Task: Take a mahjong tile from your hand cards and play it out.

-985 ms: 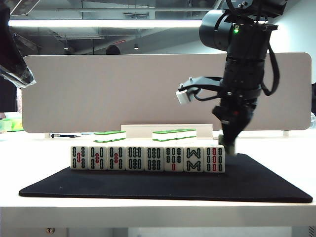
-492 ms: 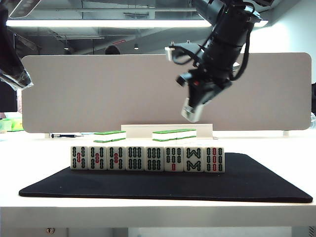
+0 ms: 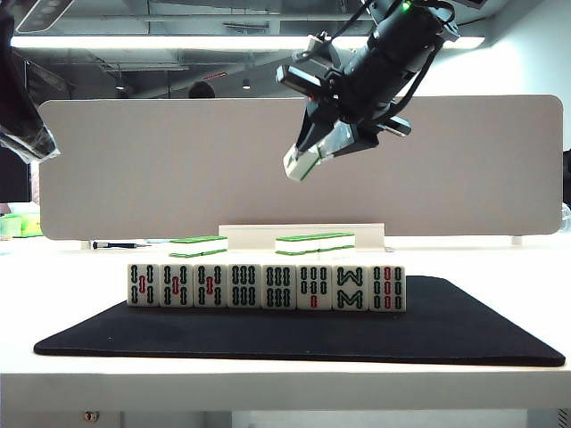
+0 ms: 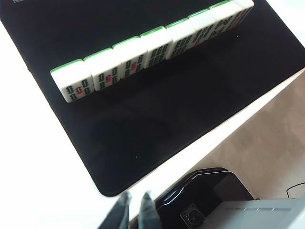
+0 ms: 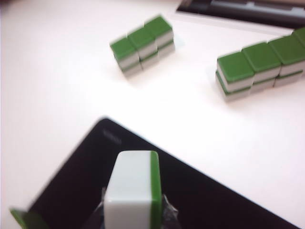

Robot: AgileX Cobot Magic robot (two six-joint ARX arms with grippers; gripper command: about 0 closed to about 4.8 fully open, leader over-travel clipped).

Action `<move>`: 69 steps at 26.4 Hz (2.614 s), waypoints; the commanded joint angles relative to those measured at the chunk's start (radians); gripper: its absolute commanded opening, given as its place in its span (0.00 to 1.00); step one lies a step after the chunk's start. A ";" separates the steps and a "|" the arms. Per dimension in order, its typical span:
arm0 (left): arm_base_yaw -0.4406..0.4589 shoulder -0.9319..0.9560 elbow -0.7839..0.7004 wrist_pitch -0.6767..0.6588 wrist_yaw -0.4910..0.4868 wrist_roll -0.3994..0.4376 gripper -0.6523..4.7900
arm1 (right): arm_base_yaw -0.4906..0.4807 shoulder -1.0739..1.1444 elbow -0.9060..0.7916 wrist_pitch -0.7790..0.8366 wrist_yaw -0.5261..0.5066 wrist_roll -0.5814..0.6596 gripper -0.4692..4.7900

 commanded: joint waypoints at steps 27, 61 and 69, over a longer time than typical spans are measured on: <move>0.000 -0.001 0.006 0.003 0.004 -0.039 0.18 | -0.082 0.197 0.005 0.134 -0.304 0.711 0.33; 0.000 -0.001 0.006 0.068 0.000 -0.094 0.17 | -0.141 0.190 0.010 0.405 -0.705 0.717 0.08; 0.001 -0.002 0.018 0.101 0.000 -0.117 0.17 | -0.187 0.138 0.010 0.405 -0.749 0.717 0.08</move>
